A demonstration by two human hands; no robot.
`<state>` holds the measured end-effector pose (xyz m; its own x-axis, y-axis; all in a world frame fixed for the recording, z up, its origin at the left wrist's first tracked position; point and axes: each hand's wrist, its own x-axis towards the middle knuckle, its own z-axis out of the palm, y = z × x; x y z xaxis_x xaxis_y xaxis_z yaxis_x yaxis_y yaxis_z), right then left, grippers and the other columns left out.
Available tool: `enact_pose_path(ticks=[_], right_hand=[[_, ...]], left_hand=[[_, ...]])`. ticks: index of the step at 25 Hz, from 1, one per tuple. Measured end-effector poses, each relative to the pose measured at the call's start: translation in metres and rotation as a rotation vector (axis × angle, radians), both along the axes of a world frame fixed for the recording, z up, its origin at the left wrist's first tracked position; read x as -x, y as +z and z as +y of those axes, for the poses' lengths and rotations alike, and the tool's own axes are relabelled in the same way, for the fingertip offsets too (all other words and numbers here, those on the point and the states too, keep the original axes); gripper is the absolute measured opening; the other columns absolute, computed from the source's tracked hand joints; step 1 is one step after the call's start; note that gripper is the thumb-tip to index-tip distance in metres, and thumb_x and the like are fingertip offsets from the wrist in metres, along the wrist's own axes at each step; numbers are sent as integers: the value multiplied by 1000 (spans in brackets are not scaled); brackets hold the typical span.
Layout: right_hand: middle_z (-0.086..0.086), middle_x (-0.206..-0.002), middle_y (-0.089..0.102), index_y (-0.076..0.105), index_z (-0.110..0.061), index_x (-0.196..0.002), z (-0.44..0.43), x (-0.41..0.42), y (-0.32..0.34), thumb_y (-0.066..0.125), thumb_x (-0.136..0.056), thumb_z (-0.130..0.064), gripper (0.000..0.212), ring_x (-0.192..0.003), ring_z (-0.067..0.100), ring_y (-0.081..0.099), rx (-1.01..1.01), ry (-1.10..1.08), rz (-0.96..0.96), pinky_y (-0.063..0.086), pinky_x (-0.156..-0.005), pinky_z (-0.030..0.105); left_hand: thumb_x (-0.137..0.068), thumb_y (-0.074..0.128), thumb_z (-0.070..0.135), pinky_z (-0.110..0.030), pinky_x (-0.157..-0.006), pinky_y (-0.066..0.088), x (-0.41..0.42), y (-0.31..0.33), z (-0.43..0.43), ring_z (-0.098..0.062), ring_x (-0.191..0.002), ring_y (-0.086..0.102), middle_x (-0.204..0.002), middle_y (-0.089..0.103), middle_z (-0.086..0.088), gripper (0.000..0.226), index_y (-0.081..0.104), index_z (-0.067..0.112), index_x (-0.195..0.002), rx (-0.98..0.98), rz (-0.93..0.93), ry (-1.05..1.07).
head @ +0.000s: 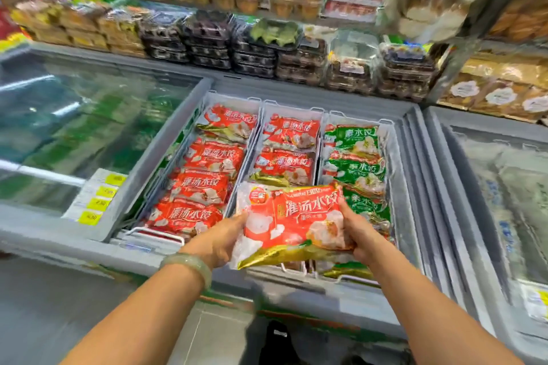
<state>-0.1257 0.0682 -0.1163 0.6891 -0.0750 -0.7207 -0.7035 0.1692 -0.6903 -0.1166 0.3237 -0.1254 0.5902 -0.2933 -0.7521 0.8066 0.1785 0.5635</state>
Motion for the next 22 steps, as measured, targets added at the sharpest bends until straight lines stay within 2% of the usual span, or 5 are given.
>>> enact_pose_path(ticks=[8, 10, 14, 18, 22], right_hand=[[20, -110, 69, 62, -7, -120, 23, -107, -32, 57, -57, -84, 100, -103, 41, 65, 177, 76, 1, 49, -92, 60], [21, -116, 66, 65, -10, -116, 31, -116, -28, 58, -61, -82, 91, -110, 42, 62, 147, 97, 38, 46, -96, 60], [12, -112, 69, 64, -14, -112, 36, -125, -24, 62, -81, -40, 41, -96, 29, 66, 44, 62, 126, 52, -86, 45], [15, -98, 65, 48, -11, -109, 40, -133, -38, 66, -83, -12, 32, -88, 32, 67, 156, -2, 164, 55, -79, 50], [7, -96, 64, 45, -18, -115, 52, -148, -60, 67, -85, -5, 40, -82, 25, 63, 233, -193, 123, 53, -68, 34]], left_hand=[[-90, 60, 31, -34, -73, 60, -43, -26, 2, -25, -91, 73, -112, 71, -15, 33, 66, 10, -116, 23, 52, -31], [-82, 71, 28, -33, -72, 60, -57, -36, 4, -24, -92, 72, -108, 73, -11, 39, 66, 11, -116, -65, 26, -37], [-55, 90, 35, -50, -98, 49, -97, -50, 14, -29, -109, 64, -111, 72, -7, 71, 63, 17, -118, -139, 44, -183], [-84, 65, 3, -29, -56, 60, -140, -55, 22, -19, -59, 72, -71, 75, -8, 20, 66, 3, -103, -99, 127, -177], [-80, 70, 7, -28, -56, 59, -190, -70, 26, -19, -60, 72, -77, 76, -8, 30, 66, 3, -109, -119, 114, -225]])
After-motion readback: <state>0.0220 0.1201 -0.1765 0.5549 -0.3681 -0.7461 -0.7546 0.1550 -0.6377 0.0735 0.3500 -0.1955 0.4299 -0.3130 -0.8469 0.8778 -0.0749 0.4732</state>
